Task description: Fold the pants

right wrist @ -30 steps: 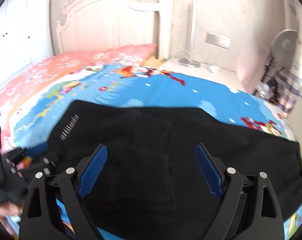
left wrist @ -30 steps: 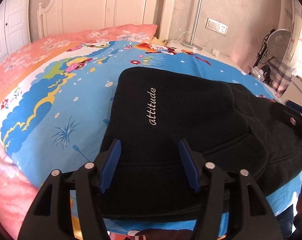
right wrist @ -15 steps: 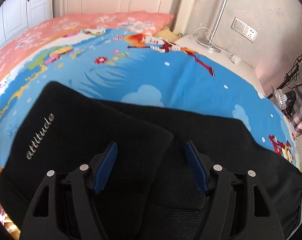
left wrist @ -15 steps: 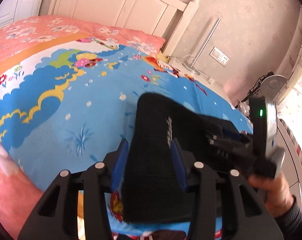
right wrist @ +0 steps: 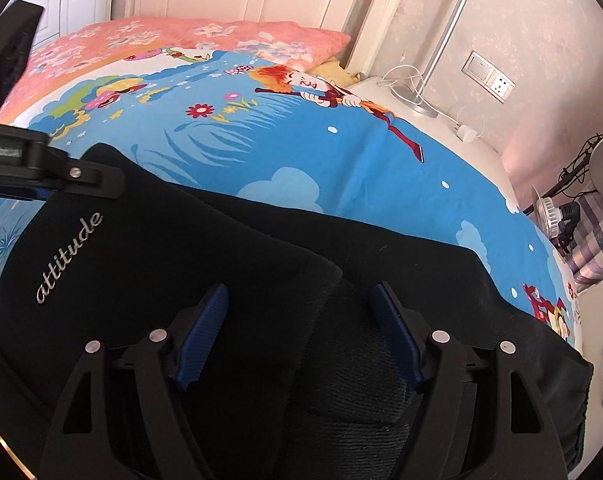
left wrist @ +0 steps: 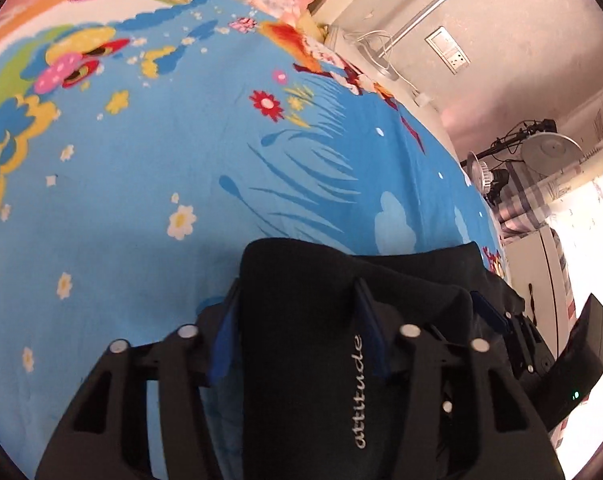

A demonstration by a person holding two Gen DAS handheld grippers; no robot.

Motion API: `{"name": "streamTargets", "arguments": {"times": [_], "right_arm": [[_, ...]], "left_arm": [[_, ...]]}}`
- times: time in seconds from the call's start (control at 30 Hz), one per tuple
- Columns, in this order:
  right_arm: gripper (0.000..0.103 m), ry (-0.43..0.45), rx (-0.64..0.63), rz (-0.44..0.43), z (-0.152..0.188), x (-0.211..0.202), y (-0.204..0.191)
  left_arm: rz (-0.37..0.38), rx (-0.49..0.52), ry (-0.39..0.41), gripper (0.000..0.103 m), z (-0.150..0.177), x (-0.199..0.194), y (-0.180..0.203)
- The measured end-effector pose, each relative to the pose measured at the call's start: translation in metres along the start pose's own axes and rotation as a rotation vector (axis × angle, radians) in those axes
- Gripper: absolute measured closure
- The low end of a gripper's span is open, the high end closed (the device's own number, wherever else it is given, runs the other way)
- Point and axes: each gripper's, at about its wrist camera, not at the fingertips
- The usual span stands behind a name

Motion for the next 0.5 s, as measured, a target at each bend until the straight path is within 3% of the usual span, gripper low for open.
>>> {"name": "streamTargets", "arguments": {"times": [0.17, 0.3, 0.4, 0.5], "right_arm": [[0.031, 0.003, 0.002, -0.006, 0.000, 0.001, 0.000], [0.031, 0.002, 0.005, -0.007, 0.000, 0.002, 0.001], [0.030, -0.004, 0.011, -0.011, 0.000, 0.002, 0.002], [0.029, -0.005, 0.020, -0.021, 0.001, 0.004, 0.003]], "left_arm": [[0.091, -0.115, -0.006, 0.061, -0.002, 0.000, -0.019], [0.101, -0.120, 0.008, 0.061, 0.000, -0.001, -0.020], [0.155, -0.155, 0.006, 0.055, 0.003, -0.004, -0.029], [0.178, -0.146, -0.012, 0.054, 0.020, -0.015, -0.037]]}}
Point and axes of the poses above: each gripper's, at about its wrist camera, not at the fingertips, and x roughly the way its jaws point, y to its right, z to its underside, and after that the axes turned 15 degrees about -x, right-handed
